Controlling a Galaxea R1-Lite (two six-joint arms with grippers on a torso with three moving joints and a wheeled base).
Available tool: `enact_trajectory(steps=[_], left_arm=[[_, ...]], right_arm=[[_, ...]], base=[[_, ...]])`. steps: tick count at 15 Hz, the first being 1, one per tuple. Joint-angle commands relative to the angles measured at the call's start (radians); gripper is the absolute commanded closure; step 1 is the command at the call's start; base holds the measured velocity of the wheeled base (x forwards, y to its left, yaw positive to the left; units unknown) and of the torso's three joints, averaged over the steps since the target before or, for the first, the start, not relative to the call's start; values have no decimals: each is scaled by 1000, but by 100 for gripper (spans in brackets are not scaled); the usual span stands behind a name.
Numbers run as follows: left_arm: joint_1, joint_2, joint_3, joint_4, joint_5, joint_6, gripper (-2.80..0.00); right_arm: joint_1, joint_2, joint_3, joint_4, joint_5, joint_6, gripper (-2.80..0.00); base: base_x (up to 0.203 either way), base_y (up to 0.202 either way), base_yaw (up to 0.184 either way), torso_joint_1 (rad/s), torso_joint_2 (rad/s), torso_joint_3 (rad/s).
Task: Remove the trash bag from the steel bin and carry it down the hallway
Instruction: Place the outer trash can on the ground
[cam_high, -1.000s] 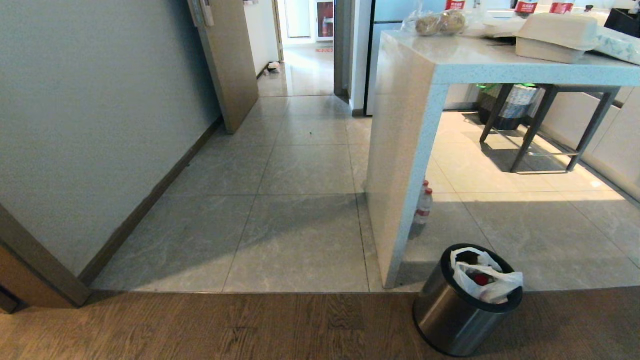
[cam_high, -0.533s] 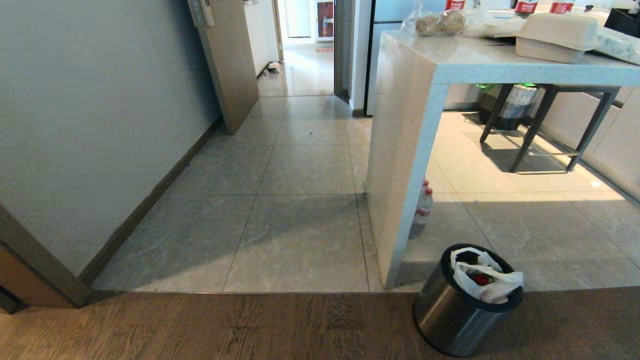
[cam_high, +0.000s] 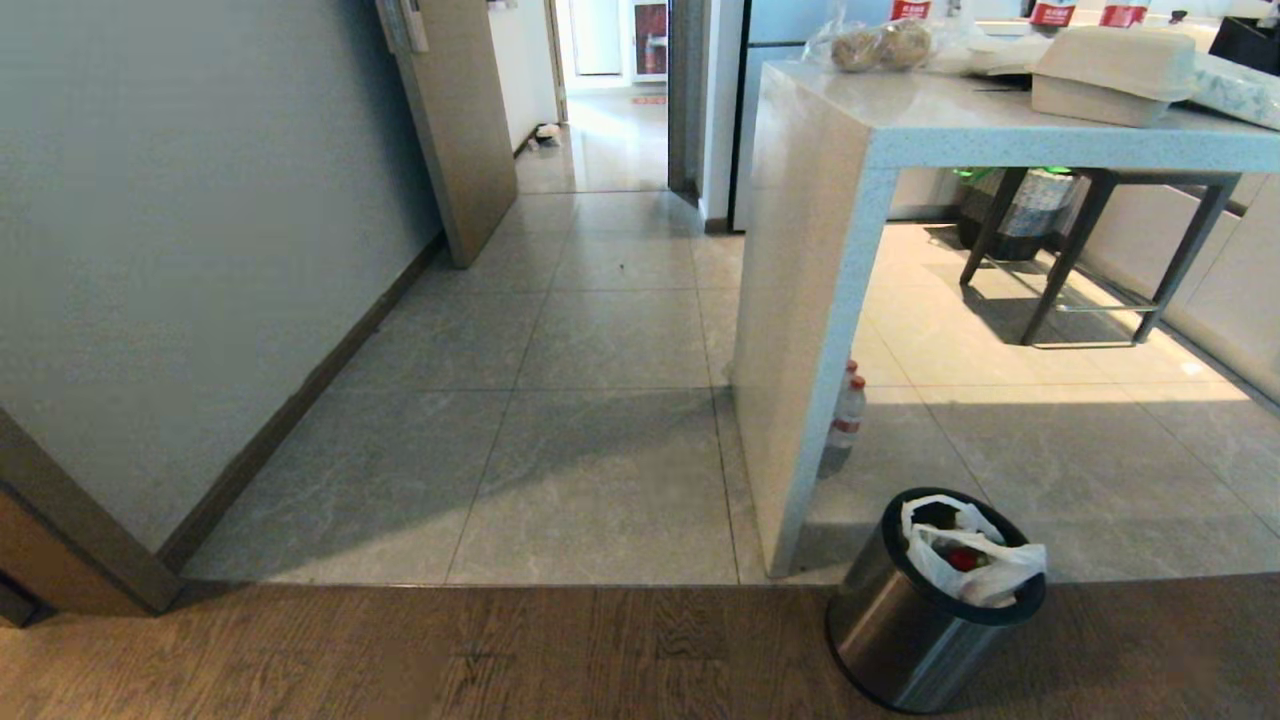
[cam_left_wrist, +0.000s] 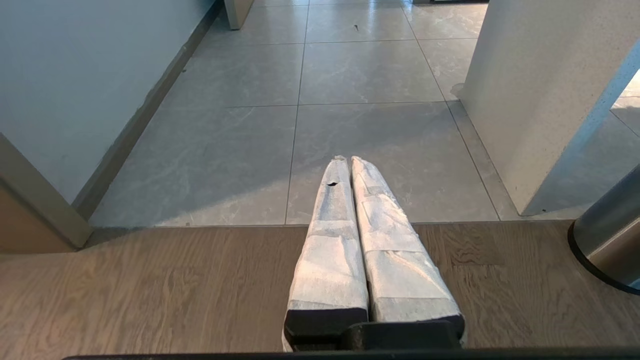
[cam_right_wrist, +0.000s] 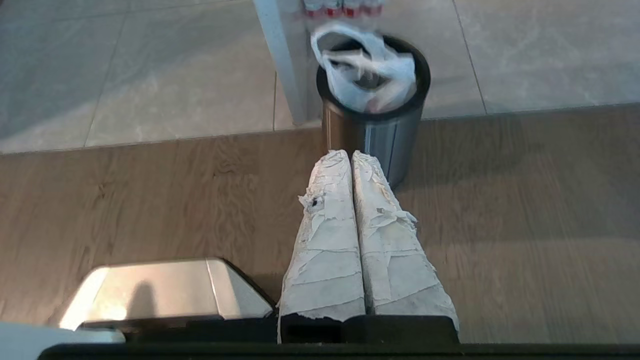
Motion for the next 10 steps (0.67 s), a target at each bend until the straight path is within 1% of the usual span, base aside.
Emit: enact_trajectory(steps=[1, 4, 7, 10], left_arm=[[0, -2, 0, 0, 0, 0, 0], [0, -2, 0, -2, 0, 9, 0], [0, -2, 0, 0, -1, 3, 0], [0, -2, 0, -2, 0, 23, 0]], right_arm=[[0, -67, 44, 20, -1, 0, 0], [-2, -26, 67, -18, -13, 2, 0], [-2, -26, 64, -15, -13, 0, 0], [-2, -25, 72, -18, -22, -8, 0]], base=[[0, 0, 0, 0, 0, 0], [0, 0, 0, 0, 0, 0], [0, 0, 0, 0, 0, 0], [0, 0, 0, 0, 0, 0]])
